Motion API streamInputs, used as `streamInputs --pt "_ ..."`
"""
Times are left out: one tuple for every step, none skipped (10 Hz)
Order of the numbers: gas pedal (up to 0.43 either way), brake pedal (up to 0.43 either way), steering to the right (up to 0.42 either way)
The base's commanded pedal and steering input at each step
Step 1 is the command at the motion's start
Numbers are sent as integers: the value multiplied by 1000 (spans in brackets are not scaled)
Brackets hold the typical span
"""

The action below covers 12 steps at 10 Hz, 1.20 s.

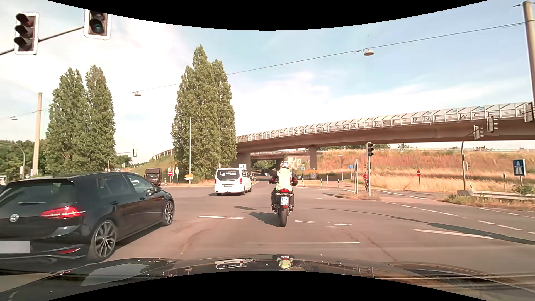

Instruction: Follow the waypoints while adhering to traffic rules and regulations

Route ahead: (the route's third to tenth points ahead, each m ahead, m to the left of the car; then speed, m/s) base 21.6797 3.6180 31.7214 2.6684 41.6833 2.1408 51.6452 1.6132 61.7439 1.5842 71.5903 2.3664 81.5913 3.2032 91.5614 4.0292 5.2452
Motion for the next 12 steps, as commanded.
streamInputs --pt "421 0 7" --pt "409 0 6" --pt "409 0 6" --pt "409 0 6" --pt "421 0 6" --pt "421 0 7" --pt "421 0 6" --pt "421 0 6" --pt "421 0 7" --pt "421 0 7" --pt "421 0 8" --pt "421 0 10"
